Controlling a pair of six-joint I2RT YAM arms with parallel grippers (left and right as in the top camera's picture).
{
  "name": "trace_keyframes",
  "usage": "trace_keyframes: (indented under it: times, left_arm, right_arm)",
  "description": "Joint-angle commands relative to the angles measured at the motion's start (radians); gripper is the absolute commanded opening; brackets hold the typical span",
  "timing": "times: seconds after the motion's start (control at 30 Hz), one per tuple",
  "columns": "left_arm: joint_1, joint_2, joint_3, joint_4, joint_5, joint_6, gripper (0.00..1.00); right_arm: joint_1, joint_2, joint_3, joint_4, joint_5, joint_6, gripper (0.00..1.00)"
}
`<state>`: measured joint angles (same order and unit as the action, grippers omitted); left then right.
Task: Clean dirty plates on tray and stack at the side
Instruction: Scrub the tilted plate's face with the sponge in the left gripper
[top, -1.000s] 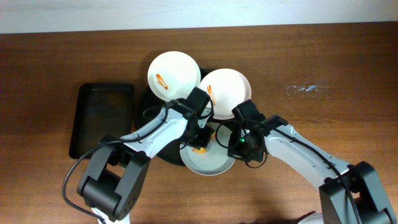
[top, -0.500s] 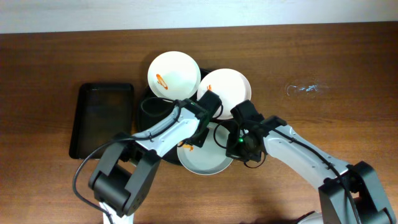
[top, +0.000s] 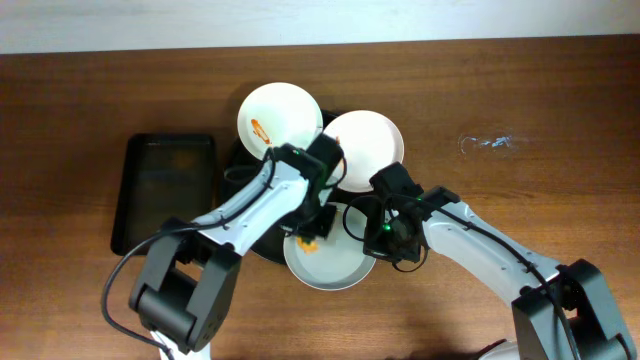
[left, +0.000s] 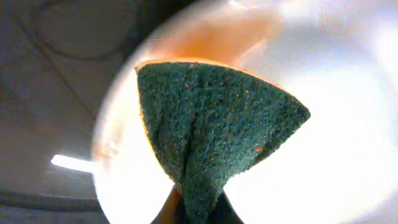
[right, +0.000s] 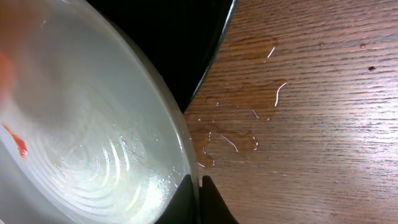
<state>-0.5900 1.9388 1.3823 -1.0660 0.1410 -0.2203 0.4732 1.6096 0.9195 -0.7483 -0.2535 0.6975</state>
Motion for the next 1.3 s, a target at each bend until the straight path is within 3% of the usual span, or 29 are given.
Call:
trace_keyframes:
  times: [0.0,0.13,0.37,0.6,0.73,0.87,1.27]
  left_arm:
    - [-0.010,-0.023,-0.055,-0.048,0.083,0.022,0.00]
    - [-0.010,-0.023,-0.095,-0.070,0.140,0.066,0.00]
    - [-0.011,-0.023,-0.359,0.315,0.140,0.053,0.00]
    - [0.050,-0.023,-0.358,0.329,0.052,0.053,0.00]
    - [0.055,-0.023,-0.359,0.243,-0.011,0.058,0.00]
    - [0.055,-0.023,-0.359,0.392,-0.090,0.057,0.00]
    - [0.055,-0.023,-0.350,0.535,-0.124,0.057,0.00]
  right_arm:
    - [0.006,0.003,-0.001,-0.004,0.002,-0.009,0.04]
    - [0.006,0.003,-0.001,-0.004,-0.001,-0.009,0.04]
    - [0.005,0.003,0.000,-0.003,-0.031,-0.009,0.04]
    - [0.005,0.003,0.000,-0.004,-0.031,-0.009,0.04]
    - [0.005,0.003,0.000,-0.003,-0.031,-0.009,0.04]
    - [0.005,0.003,0.000,-0.004,-0.031,-0.010,0.04]
    - [0.005,0.003,0.000,-0.003,-0.031,-0.013,0.04]
